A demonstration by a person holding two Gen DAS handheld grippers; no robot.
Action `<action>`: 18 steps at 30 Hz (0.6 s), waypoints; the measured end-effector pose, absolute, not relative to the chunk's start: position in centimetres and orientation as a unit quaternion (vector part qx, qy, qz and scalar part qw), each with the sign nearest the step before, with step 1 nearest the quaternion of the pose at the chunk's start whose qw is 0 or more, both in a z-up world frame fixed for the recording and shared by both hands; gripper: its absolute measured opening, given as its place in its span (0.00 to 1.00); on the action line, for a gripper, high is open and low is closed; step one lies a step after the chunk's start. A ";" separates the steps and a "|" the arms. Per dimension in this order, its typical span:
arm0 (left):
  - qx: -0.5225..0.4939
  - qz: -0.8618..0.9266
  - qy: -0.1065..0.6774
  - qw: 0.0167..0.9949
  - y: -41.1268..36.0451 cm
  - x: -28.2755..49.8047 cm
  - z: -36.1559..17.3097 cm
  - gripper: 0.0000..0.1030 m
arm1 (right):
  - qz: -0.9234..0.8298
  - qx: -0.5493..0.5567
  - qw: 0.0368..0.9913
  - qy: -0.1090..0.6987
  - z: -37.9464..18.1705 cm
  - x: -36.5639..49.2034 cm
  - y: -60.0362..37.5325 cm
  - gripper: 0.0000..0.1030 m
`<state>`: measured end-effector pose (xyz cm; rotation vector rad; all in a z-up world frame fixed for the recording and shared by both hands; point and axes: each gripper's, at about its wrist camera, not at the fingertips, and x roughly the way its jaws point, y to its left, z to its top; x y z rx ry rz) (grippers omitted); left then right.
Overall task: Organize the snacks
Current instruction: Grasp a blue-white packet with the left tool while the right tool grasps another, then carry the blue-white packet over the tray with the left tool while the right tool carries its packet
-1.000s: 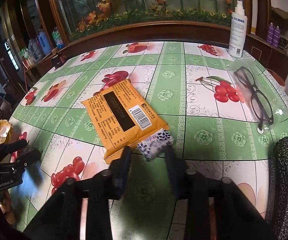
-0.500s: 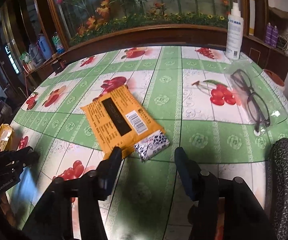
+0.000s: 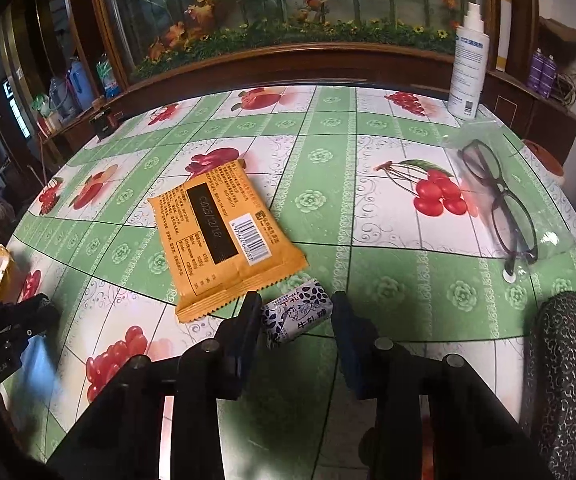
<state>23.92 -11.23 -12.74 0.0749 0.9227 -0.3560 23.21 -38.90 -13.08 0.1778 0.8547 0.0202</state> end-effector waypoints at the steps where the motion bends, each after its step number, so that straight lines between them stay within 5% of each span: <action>1: 0.034 -0.172 0.443 0.879 -11.1 23.8 -12.7 0.17 | 0.011 0.091 0.907 0.410 -13.0 22.7 -39.1 0.36; 18: 0.015 -0.179 0.417 0.891 -8.2 17.5 -10.3 0.16 | 0.118 0.136 0.920 0.348 -8.6 12.9 -33.3 0.36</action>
